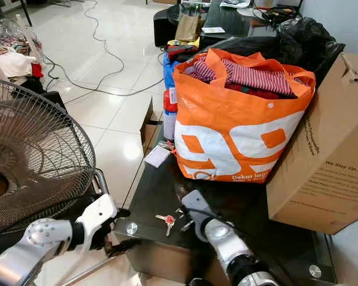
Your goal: Hang keys on a hook
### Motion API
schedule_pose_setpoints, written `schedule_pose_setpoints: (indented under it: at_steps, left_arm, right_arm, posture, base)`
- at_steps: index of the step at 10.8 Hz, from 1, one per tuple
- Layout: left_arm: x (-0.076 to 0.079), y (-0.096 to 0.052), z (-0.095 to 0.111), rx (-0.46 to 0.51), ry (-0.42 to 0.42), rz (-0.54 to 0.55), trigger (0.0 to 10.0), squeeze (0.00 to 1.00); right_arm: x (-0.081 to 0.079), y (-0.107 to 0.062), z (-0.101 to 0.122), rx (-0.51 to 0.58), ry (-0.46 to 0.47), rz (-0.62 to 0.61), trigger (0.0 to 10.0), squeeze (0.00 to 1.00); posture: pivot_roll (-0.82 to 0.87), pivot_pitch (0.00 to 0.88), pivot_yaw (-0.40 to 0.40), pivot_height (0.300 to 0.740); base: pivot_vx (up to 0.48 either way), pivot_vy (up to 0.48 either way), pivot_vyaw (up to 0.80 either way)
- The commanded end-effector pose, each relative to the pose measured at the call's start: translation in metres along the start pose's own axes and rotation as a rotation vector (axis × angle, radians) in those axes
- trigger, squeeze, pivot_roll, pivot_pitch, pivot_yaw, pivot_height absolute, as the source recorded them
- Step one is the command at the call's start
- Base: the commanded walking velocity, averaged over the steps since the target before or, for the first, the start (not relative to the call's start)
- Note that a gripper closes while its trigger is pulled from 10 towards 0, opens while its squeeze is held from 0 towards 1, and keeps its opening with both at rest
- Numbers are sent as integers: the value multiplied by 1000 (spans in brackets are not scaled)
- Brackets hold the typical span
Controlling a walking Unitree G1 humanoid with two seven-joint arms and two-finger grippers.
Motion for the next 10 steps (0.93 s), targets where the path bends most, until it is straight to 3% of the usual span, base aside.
schedule_pose_setpoints:
  at_steps: [1, 5, 6, 10]
  left_arm:
    - [-2, 1, 3, -1, 8, 1, 10000, 0]
    - [-6, 5, 14, 27, 20, 16, 10000, 0]
    - [-7, 6, 17, 31, 22, 16, 10000, 0]
    - [-7, 6, 18, 37, 24, 16, 10000, 0]
  right_arm:
    - [7, -3, 0, 9, 8, -20, 0, 0]
    - [23, -23, 9, 107, 48, -24, 0, 0]
    - [20, -34, 9, 126, 87, 13, 0, 0]
    - [16, -42, 7, 109, 122, 6, 0, 0]
  posture:
    - [-90, 0, -19, 740]
    - [-95, 0, -22, 740]
    - [-99, 0, -19, 740]
    - [-98, 0, -20, 740]
  base:
    - [0, 0, 0]
    - [0, 0, 0]
    - [0, 0, 0]
    - [0, 0, 0]
Point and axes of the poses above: a point about 5 cm out from each wrist's last joint towards the gripper, its own y axis pointing out of the wrist towards the gripper, its own z axis along the axis of the wrist's last joint, x = y × z, the point moved 3 cm from there along y, pointing out of the wrist towards the gripper, and after that the axes turned 2 degrees about -y, right-handed, at the moved point
